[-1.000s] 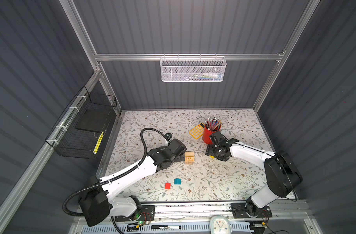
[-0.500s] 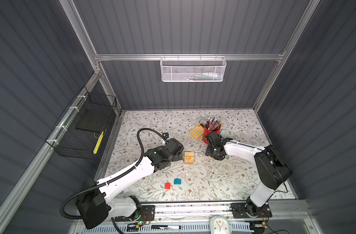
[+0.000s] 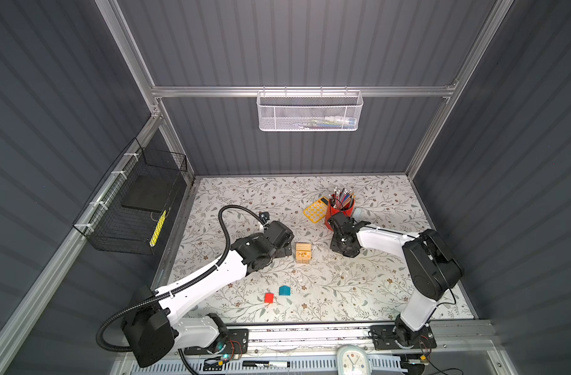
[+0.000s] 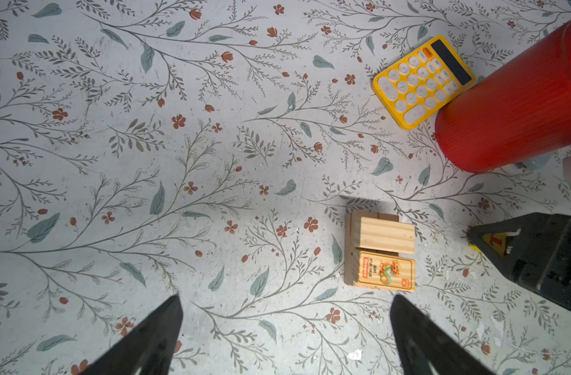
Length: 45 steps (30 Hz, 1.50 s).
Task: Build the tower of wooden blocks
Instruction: 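Grasp the yellow T-letter cube with the right gripper and lift it, then carry the yellow cube over the stack with the right gripper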
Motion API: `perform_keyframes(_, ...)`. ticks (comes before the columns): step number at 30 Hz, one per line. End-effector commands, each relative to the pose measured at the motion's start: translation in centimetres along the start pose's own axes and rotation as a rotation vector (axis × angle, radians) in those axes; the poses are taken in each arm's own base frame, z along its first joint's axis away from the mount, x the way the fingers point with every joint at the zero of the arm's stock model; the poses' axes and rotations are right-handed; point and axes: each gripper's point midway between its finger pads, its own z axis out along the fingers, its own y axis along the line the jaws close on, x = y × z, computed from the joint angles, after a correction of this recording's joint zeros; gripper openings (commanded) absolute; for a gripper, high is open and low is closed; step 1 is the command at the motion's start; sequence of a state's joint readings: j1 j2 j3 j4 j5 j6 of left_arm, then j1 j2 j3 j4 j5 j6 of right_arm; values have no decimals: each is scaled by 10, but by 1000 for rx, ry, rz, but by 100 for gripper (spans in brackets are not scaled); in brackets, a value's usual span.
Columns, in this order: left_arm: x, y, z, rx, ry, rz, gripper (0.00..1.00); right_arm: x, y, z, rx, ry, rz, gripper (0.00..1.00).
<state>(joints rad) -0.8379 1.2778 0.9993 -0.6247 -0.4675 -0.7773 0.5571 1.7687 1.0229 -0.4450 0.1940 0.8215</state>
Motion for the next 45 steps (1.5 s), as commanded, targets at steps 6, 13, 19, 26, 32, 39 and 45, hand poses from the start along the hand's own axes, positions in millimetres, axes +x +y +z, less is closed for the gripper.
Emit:
perform_keyframes(6,-3,10,-12,6,-10,-14,100,1,-9,-24,52,-29,-114,24)
perform_keyframes(13,-2,21,-20,-9,-15,-47,100,4,-5,-61,30,-44,-190,23)
perform_keyframes(19,9,32,-25,-19,17,-75,100,7,13,-97,-43,-77,-320,24)
perform_keyframes(26,15,36,-29,-10,29,-99,100,18,52,-141,-256,-136,-637,24)
perform_keyframes(32,10,40,-35,-29,16,-109,99,29,74,-159,-403,-161,-933,29)
perform_keyframes(39,3,49,-47,-42,-19,-101,100,41,108,-163,-532,-128,-1279,29)
perform_keyframes(45,4,59,-53,-69,-23,-86,100,52,118,-141,-546,19,-1483,27)
